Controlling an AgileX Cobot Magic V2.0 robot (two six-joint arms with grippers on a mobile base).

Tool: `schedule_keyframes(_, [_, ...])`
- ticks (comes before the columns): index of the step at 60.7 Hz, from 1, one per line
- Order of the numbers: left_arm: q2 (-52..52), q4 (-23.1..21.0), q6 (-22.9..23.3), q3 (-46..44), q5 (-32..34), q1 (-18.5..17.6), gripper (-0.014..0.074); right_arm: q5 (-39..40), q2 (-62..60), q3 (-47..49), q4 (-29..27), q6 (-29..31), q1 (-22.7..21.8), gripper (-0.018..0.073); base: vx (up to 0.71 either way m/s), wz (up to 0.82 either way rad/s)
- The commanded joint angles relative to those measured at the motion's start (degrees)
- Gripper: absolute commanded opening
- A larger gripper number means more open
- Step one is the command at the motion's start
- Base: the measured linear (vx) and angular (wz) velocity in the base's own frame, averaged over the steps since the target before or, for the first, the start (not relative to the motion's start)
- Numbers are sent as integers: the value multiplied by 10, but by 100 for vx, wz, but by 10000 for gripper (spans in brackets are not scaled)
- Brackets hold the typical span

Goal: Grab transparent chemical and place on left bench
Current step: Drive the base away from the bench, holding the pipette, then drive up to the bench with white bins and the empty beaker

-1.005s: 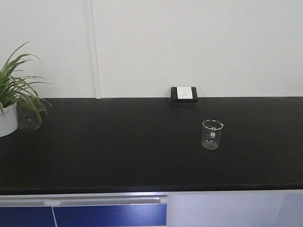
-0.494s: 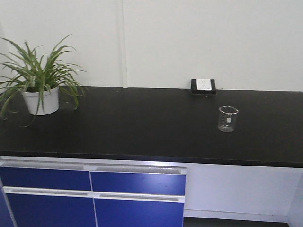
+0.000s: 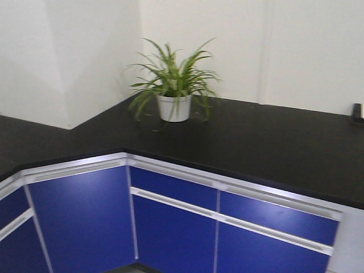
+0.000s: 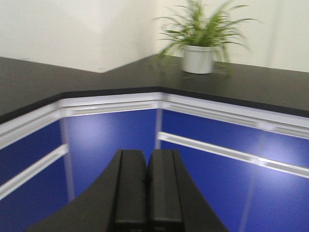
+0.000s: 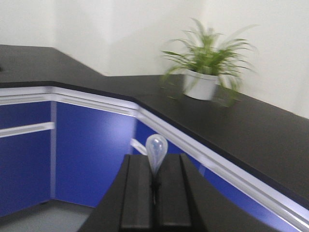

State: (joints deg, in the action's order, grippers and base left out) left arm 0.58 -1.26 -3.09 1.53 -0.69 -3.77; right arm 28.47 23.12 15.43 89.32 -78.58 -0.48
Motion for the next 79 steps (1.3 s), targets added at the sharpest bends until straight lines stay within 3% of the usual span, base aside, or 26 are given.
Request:
schedule_keyframes(1, [11,0,4,9,45,-1,-4,-4,4,17,-20,3,-3,-3,-12,89])
schedule_keyframes(37, [11,0,4,9,45,-1,-4,-4,4,17,-20,3,-3,-3,-6,90])
schedule_keyframes(79, [11,0,4,9,45,-1,-4,-4,4,17,-20,4,-3,-3,7,64])
